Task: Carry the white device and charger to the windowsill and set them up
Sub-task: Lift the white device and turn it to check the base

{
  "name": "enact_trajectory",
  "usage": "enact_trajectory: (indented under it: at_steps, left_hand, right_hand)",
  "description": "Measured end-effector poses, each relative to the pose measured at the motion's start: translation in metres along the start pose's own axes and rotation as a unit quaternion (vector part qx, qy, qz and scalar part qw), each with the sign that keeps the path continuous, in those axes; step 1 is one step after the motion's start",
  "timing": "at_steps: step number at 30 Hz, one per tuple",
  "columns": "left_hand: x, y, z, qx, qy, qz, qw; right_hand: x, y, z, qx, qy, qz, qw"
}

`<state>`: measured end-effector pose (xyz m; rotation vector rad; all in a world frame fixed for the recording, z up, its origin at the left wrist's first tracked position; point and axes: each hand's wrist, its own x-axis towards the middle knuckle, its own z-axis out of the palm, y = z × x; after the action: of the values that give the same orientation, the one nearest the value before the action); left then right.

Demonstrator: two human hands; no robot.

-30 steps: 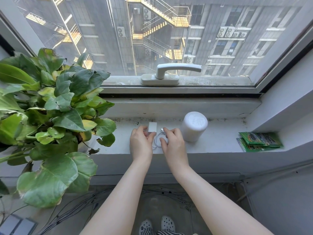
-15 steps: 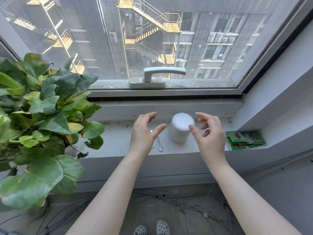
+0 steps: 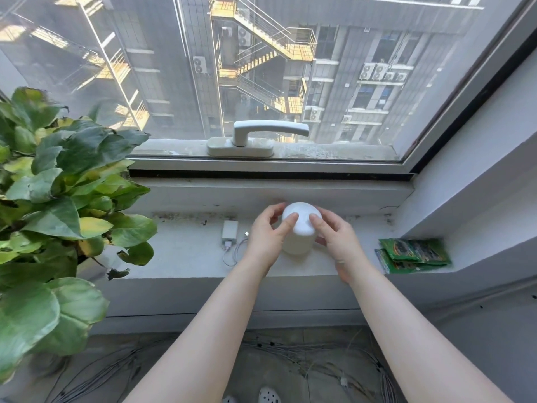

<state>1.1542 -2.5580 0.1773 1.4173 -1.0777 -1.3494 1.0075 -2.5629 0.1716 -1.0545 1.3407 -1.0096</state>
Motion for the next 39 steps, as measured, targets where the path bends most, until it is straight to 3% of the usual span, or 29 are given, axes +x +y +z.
enact_trajectory:
  at_steps: [16,24,34,39]
  left_hand:
    - [0.006,-0.009,-0.007,-0.091,-0.081,-0.016,0.992]
    - [0.008,-0.009,-0.007,-0.090,-0.080,-0.014,0.993]
    - [0.009,0.005,-0.019,-0.047,-0.140,-0.003,0.989]
    - [0.005,0.004,-0.020,-0.038,-0.130,-0.011,0.991]
  right_hand:
    - [0.002,0.003,-0.007,0.031,-0.036,0.008,0.999]
    - [0.002,0.004,-0.021,0.000,-0.109,-0.012,0.994]
    - [0.005,-0.013,-0.022,-0.056,-0.072,-0.010,0.996]
    - [0.004,-0.020,-0.019,-0.087,-0.069,0.004,0.994]
